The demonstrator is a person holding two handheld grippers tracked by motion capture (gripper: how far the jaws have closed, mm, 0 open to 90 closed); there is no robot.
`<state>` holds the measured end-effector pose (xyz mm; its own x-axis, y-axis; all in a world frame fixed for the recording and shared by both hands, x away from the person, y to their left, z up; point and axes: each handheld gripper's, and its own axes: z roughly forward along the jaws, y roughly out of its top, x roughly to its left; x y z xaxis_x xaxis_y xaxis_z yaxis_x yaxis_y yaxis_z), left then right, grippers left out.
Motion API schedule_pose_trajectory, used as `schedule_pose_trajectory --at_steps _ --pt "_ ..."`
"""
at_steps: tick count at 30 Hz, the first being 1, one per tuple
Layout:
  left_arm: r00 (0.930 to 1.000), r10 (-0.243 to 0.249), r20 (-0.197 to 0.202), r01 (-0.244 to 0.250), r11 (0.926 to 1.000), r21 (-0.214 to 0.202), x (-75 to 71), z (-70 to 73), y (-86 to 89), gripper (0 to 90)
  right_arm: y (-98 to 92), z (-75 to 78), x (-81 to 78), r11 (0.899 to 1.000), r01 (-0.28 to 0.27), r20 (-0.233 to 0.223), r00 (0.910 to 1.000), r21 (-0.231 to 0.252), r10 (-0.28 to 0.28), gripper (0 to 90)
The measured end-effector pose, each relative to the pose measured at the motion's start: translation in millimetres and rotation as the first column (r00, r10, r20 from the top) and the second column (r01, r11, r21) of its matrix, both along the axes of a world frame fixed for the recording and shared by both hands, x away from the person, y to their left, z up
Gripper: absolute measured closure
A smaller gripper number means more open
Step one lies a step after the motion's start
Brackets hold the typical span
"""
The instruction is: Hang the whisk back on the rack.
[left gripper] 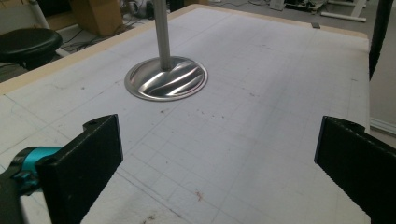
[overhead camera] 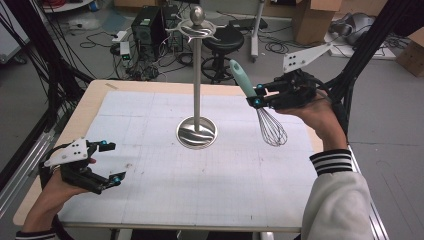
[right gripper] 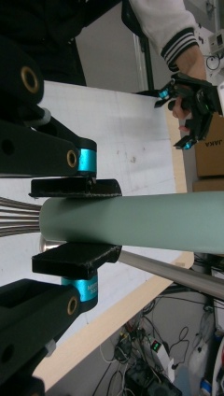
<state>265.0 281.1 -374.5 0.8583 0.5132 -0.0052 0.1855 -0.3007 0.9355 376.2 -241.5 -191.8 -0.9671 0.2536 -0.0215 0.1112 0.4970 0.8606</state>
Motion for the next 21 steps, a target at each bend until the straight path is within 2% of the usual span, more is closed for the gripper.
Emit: schedule_pose_trajectory --at_steps 7,9,13,21 --pt "1.0000 -0.002 -0.003 0.002 1.0000 0.002 1.2 -0.8 -0.7 1.7 8.0 11.0 12.9 1.000 0.004 -0.011 0.9999 0.006 -0.004 69.4" --pt "0.9999 -0.008 -0.010 0.008 1.0000 0.005 2.0 -1.4 -2.1 1.7 10.1 13.2 17.5 1.000 0.000 0.005 1.0000 0.011 0.000 69.4" --pt "1.0000 -0.006 -0.007 0.006 1.0000 0.000 2.4 -0.9 -1.9 1.7 13.2 16.4 24.0 0.999 -0.009 0.000 1.0000 0.033 0.009 69.4" --pt "1.0000 -0.005 -0.008 0.005 1.0000 -0.003 1.6 -0.6 -1.5 1.7 23.3 23.6 35.5 0.999 -0.012 -0.001 0.9999 0.033 0.012 69.4"
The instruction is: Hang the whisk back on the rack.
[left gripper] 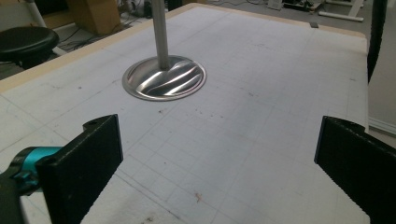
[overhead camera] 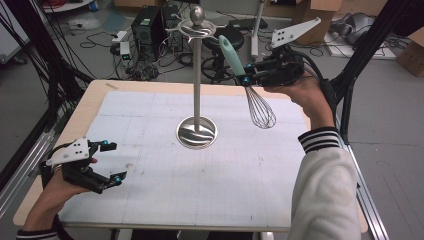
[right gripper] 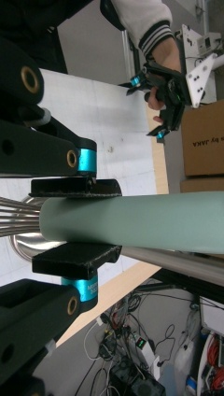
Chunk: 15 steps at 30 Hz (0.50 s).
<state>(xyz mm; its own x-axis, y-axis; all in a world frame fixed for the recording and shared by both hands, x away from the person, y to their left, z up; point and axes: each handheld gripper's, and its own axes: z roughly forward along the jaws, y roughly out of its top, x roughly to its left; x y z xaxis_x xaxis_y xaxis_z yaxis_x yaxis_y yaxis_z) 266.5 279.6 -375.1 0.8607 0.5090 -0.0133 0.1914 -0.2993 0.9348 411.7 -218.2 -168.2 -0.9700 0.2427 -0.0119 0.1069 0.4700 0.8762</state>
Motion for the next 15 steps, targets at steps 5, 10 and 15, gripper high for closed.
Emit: schedule_pose_trajectory --at_steps 5,10,15 --pt "1.0000 0.003 0.003 -0.003 1.0000 -0.005 -0.1 0.9 1.9 1.7 -0.1 0.1 6.2 1.000 0.007 -0.011 0.9999 0.014 -0.007 69.4" --pt "1.0000 0.002 0.002 -0.002 1.0000 -0.005 0.5 0.5 1.8 1.7 1.9 -2.0 10.5 1.000 0.005 -0.009 0.9999 0.015 -0.004 69.4" --pt "1.0000 0.000 0.004 0.000 1.0000 -0.007 0.4 0.8 2.4 1.7 6.1 -5.2 14.5 1.000 0.007 -0.028 0.9996 0.005 -0.007 69.3"
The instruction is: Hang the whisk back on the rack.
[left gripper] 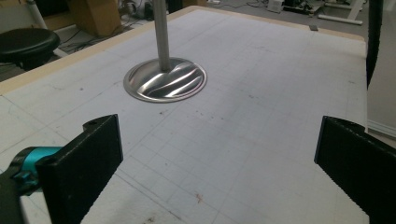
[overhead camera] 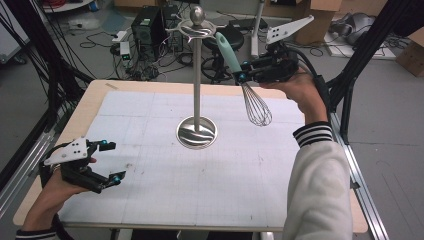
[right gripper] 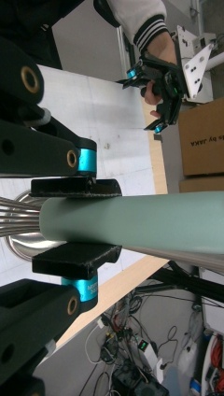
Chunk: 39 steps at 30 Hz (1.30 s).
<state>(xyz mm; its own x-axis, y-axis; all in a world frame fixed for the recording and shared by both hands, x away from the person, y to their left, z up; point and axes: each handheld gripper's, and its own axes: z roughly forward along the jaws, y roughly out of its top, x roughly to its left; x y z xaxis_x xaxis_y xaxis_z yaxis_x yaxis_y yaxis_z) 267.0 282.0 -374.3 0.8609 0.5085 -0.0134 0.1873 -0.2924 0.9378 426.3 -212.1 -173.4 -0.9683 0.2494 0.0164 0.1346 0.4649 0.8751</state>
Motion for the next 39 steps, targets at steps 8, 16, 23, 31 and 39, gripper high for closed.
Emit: schedule_pose_trajectory --at_steps 8,16,23,31,39 --pt "1.0000 0.003 -0.005 -0.003 1.0000 -0.001 0.3 -0.3 0.1 1.7 7.5 -3.7 5.1 1.000 -0.011 -0.001 0.9999 0.002 0.011 69.4" --pt "1.0000 0.003 -0.007 -0.003 1.0000 -0.004 0.5 -0.5 0.2 1.7 16.2 -8.5 9.9 1.000 -0.019 -0.004 0.9998 0.009 0.019 69.3" --pt "1.0000 0.002 -0.003 -0.002 1.0000 -0.003 0.8 -0.3 0.9 1.7 24.6 -11.5 13.1 1.000 -0.018 -0.006 0.9998 0.006 0.018 69.3" --pt "1.0000 0.003 -0.006 -0.003 1.0000 -0.002 1.1 -0.8 1.1 1.7 37.5 -16.9 17.0 1.000 -0.023 0.004 0.9997 -0.005 0.023 69.2" --pt "0.9999 0.007 -0.014 -0.008 0.9999 -0.007 2.3 -3.4 3.1 1.7 48.2 -20.0 17.7 1.000 -0.019 0.014 0.9997 -0.016 0.020 68.3"
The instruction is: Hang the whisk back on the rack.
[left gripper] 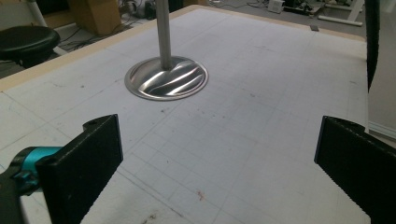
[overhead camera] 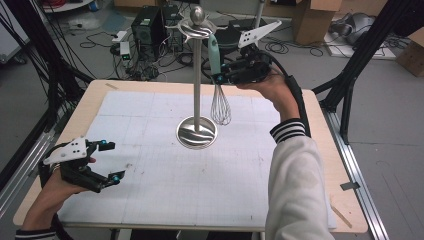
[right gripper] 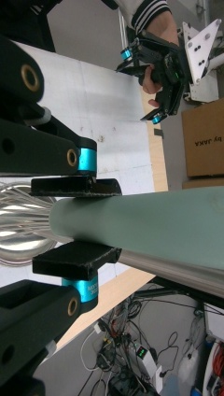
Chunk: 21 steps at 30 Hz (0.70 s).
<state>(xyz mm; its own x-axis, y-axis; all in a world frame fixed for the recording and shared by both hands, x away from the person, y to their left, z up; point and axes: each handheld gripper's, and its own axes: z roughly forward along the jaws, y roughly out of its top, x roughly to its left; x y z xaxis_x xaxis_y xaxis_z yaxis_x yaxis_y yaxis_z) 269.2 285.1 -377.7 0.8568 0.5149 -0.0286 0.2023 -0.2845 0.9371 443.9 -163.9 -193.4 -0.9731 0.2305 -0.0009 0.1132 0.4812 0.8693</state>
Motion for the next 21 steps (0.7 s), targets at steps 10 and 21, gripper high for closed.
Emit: schedule_pose_trajectory --at_steps 10,21 --pt "0.9999 0.016 -0.002 -0.016 0.9998 -0.013 0.8 -0.4 3.4 1.7 -5.9 -6.6 -13.6 0.993 0.119 0.031 0.9923 0.021 -0.120 45.1" --pt "0.9997 0.024 -0.001 -0.024 0.9997 -0.001 0.2 -0.4 2.5 1.7 -32.3 -18.6 -44.7 0.971 0.234 0.047 0.9707 0.041 -0.236 7.0"
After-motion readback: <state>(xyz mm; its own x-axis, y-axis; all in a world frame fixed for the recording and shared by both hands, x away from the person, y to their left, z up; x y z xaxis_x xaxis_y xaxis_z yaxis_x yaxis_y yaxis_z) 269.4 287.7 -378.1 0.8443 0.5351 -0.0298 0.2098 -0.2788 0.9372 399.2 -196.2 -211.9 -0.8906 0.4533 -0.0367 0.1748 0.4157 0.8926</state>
